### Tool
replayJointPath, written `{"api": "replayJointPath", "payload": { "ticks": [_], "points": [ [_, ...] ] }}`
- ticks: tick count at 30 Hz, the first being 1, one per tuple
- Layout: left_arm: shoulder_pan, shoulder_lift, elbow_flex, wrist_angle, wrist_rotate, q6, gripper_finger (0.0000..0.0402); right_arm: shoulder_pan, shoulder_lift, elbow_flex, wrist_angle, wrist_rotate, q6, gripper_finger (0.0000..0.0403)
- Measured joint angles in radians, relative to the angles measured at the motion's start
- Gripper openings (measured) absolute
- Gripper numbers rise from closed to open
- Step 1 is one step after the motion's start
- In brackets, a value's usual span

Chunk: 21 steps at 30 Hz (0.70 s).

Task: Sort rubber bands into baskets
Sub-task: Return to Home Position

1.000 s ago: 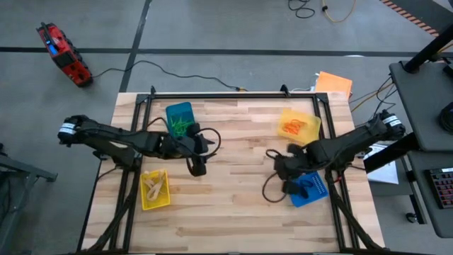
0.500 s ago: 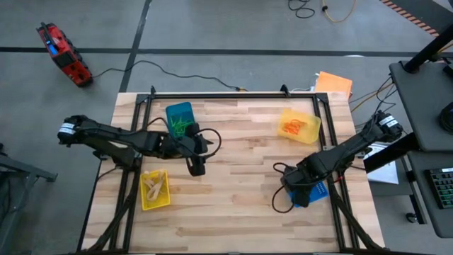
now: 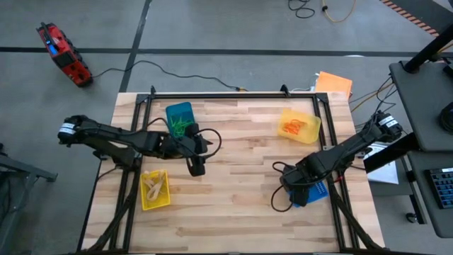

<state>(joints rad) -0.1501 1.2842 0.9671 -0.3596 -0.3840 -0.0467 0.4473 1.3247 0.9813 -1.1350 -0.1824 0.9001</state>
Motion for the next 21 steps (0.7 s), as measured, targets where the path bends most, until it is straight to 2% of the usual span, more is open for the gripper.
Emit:
{"api": "replayJointPath", "payload": {
  "ticks": [2,4,7,11,13,15,17,18,19,21],
  "points": [
    [0.000,0.003,0.000,0.007,0.000,0.000,0.0180,0.000,0.000,0.000,0.021,0.013,-0.025,0.0184],
    [0.000,0.006,0.000,0.021,0.001,-0.010,0.0180,0.002,-0.007,0.000,0.102,0.106,-0.070,0.0190],
    [0.000,0.013,0.000,0.023,0.001,-0.040,0.0180,0.014,-0.014,0.000,0.282,0.360,-0.221,0.0191],
    [0.000,0.037,-0.001,0.041,0.001,-0.045,0.0180,0.022,-0.014,0.000,0.546,0.685,-0.521,0.0187],
    [0.000,0.054,-0.001,0.044,0.002,-0.056,0.0180,0.022,-0.014,-0.001,0.664,0.820,-0.656,0.0185],
    [-0.003,0.066,-0.002,0.015,0.048,-0.105,0.0180,0.021,-0.014,-0.002,0.783,0.915,-0.768,0.0185],
    [-0.016,0.070,-0.011,0.039,0.098,-0.102,0.0180,0.015,-0.014,-0.003,0.895,0.942,-0.865,0.0185],
    [-0.027,0.063,-0.021,0.061,0.124,-0.090,0.0180,0.009,-0.014,-0.004,0.945,0.919,-0.922,0.0185],
    [-0.039,0.049,-0.034,0.084,0.157,-0.066,0.0180,0.003,-0.014,-0.006,0.990,0.870,-0.981,0.0185],
    [-0.067,-0.007,-0.071,0.159,0.205,-0.017,0.0180,-0.023,-0.019,-0.010,1.061,0.678,-1.086,0.0183]
  ]
}}
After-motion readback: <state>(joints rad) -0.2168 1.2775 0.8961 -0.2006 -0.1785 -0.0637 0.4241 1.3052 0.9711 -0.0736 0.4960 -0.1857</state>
